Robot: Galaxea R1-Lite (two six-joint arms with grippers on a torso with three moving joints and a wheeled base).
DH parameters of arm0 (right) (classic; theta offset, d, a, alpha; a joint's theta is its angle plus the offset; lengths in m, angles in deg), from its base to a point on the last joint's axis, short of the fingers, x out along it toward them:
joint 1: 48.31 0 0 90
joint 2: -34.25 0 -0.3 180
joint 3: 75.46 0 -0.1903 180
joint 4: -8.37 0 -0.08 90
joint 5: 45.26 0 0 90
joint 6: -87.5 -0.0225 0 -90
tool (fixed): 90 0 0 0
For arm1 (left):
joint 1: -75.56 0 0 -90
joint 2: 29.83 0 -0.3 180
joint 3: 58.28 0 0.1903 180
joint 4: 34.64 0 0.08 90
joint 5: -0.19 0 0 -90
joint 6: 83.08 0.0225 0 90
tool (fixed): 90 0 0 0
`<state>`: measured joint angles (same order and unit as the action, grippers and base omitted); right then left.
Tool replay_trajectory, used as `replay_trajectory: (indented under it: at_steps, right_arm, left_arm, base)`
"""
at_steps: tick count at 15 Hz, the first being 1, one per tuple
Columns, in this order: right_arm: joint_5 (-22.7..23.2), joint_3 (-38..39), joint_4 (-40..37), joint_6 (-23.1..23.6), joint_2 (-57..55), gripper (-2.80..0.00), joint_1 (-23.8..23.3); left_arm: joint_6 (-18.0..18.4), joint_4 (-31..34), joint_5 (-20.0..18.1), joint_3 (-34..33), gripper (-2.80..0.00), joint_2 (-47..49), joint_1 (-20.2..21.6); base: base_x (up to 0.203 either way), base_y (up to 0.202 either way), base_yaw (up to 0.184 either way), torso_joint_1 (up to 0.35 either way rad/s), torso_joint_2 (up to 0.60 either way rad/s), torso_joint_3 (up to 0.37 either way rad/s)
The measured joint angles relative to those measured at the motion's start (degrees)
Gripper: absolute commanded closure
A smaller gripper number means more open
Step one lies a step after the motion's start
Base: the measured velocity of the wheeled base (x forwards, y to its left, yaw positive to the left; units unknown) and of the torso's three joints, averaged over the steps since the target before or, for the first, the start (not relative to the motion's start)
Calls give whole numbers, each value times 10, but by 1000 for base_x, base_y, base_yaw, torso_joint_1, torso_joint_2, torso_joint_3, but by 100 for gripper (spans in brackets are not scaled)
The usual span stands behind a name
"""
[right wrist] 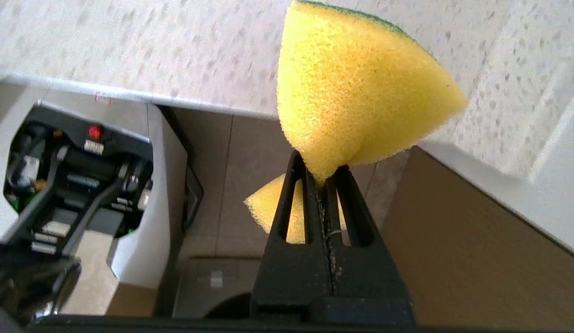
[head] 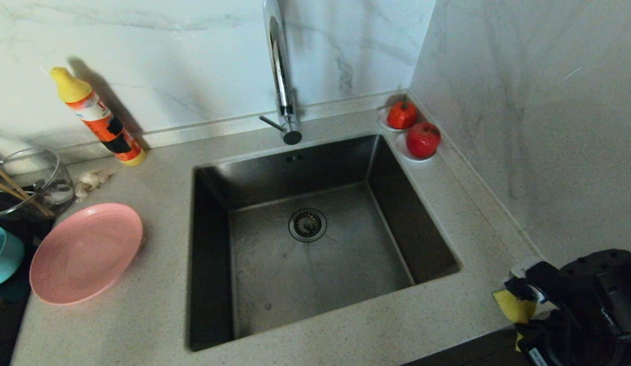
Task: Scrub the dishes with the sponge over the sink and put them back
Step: Put down the sponge
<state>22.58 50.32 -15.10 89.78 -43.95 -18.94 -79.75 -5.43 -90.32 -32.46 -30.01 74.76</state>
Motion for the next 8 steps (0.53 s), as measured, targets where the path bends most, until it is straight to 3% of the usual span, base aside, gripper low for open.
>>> replay_trajectory:
  at_steps: [3,8]
  right_arm:
    - [9,9,51,2,-22,0,-6]
    - [20,15,58,3,-47,0,-10]
  left_arm:
    - [0,0,0,0,0,0,0]
    - [0,0,1,0,0,0,0]
  base:
    - [0,0,0,0,0,0]
    - [0,0,0,0,0,0]
